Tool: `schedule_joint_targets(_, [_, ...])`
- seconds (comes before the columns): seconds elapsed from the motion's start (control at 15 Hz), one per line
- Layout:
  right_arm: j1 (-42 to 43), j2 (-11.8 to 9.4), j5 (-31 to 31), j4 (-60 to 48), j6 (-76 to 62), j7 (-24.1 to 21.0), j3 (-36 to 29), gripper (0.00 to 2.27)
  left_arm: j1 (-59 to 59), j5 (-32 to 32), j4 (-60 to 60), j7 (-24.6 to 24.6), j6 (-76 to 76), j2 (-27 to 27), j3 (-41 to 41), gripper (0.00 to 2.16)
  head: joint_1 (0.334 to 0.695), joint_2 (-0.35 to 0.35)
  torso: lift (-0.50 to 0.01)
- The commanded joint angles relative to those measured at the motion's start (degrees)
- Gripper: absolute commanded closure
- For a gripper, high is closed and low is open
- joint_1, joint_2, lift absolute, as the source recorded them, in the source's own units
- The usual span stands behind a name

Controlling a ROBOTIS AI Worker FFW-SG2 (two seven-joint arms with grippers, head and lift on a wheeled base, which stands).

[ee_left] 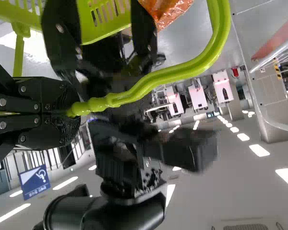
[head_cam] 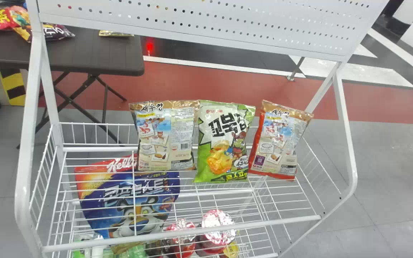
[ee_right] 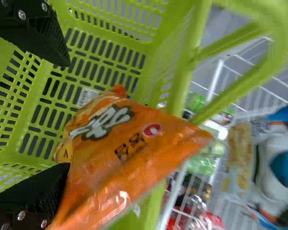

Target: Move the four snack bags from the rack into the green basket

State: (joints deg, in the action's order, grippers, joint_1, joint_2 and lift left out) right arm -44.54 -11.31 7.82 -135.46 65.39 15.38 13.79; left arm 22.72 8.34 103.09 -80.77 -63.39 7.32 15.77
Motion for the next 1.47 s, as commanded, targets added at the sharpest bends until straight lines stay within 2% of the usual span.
schedule_joint_targets(0.0, [-4.1,0.0,0.4,-8.9,2.9,0.2,-3.6,0.07,-0.1,0.0,-0.2,0.0,0.0,0.0,0.1,1.61,0.695,-0.350,0.000])
schedule_joint_targets(0.13, [-4.5,0.4,0.5,-11.4,2.4,0.0,-6.6,0.07,-0.1,0.0,-0.2,0.0,0.0,0.0,0.1,1.61,0.695,-0.350,0.000])
schedule_joint_targets(0.33, [-2.0,4.2,-1.2,-11.7,-8.7,-0.7,-10.8,0.08,-0.1,-0.3,-0.2,0.0,0.0,0.0,0.2,1.61,0.695,-0.350,0.000])
schedule_joint_targets(0.47, [3.6,6.6,-6.6,-6.8,-22.4,-1.3,-14.2,0.07,0.0,-0.4,-0.1,0.1,-0.2,0.0,0.5,1.61,0.695,-0.350,0.000])
schedule_joint_targets(0.6, [11.1,7.4,-7.5,0.8,-33.3,-3.1,-14.3,0.06,0.0,-0.5,-0.2,0.1,-0.2,0.0,0.6,1.61,0.695,-0.350,0.000])
schedule_joint_targets(0.73, [18.1,7.5,-6.7,9.9,-47.7,-6.1,-11.8,0.06,0.0,-0.5,-0.4,0.3,-0.4,0.0,0.6,1.61,0.695,-0.350,0.000])
schedule_joint_targets(1.07, [34.0,7.5,-1.8,30.3,-57.3,-16.3,-4.6,0.07,-0.3,-0.4,-0.6,0.3,-0.4,0.0,0.4,1.61,0.695,-0.350,0.000])
schedule_joint_targets(1.27, [40.8,7.5,-3.0,38.3,-55.2,-16.2,-3.5,0.08,-0.7,-0.3,-0.8,0.3,-0.4,0.0,0.5,1.61,0.695,-0.350,0.000])
schedule_joint_targets(1.4, [43.5,7.5,-4.0,41.7,-54.5,-14.8,-3.1,0.10,-1.0,0.0,-1.3,0.3,-0.4,0.0,0.3,1.61,0.695,-0.321,0.000])
